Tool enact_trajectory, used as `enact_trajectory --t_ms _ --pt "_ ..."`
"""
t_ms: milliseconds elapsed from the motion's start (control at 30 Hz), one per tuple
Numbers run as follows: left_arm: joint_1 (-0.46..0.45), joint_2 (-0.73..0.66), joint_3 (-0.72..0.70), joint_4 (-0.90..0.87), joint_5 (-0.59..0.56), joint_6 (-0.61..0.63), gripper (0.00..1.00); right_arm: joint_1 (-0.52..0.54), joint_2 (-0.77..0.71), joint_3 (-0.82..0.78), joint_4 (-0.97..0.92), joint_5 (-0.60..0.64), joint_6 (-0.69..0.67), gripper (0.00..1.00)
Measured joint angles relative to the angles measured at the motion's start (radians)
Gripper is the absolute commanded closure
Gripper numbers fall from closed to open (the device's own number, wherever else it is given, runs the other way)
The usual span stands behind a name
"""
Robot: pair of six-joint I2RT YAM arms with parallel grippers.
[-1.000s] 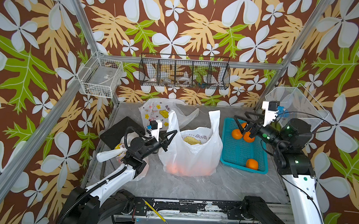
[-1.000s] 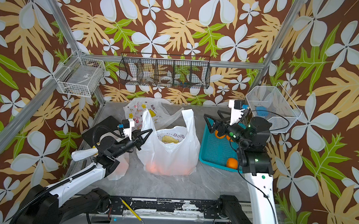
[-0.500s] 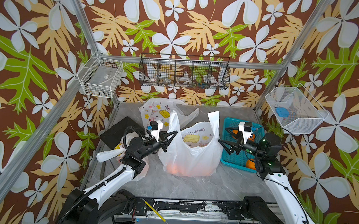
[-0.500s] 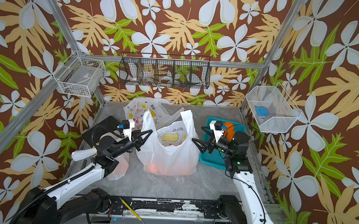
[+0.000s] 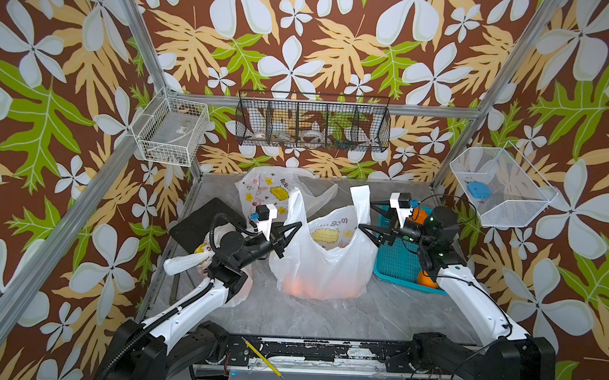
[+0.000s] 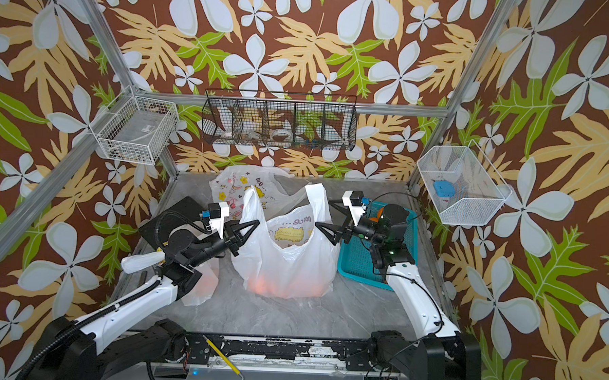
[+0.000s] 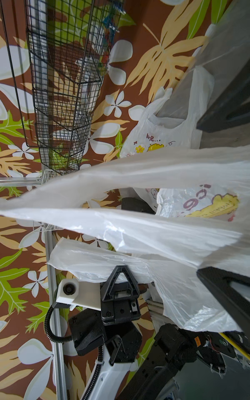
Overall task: Place the oranges into plastic bags & tie knots
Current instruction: Tie the plastic bag at the center of the board.
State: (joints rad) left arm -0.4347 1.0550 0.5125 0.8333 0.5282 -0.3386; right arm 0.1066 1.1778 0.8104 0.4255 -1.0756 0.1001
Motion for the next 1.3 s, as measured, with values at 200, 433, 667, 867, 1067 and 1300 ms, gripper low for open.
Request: enact_trajectory --t_ms 200,433,667,867,1067,1300 --pt "0.000 0.002 0.005 -0.017 0.003 0.001 1.00 0.028 0.064 0.057 0.018 -0.020 -0.008 0.15" --pt "0.000 0.005 0.046 -0.087 0.017 0.040 1.00 0.043 0.099 0.117 -0.084 -0.069 -0.059 0.80" --pt "0.000 0.051 0.143 -0.240 0.125 0.162 1.00 0.101 0.037 0.117 -0.303 -0.074 -0.193 1.00" --pt "0.000 0.132 0.255 -0.435 0.255 0.274 1.00 0.193 -0.033 0.059 -0.416 -0.059 -0.280 1.00" --pt "-0.001 0.164 0.291 -0.565 0.346 0.367 1.00 0.274 -0.027 0.079 -0.519 -0.042 -0.380 1.00" --pt "-0.024 0.149 0.285 -0.629 0.413 0.463 1.00 0.327 0.080 0.185 -0.654 -0.053 -0.515 0.99"
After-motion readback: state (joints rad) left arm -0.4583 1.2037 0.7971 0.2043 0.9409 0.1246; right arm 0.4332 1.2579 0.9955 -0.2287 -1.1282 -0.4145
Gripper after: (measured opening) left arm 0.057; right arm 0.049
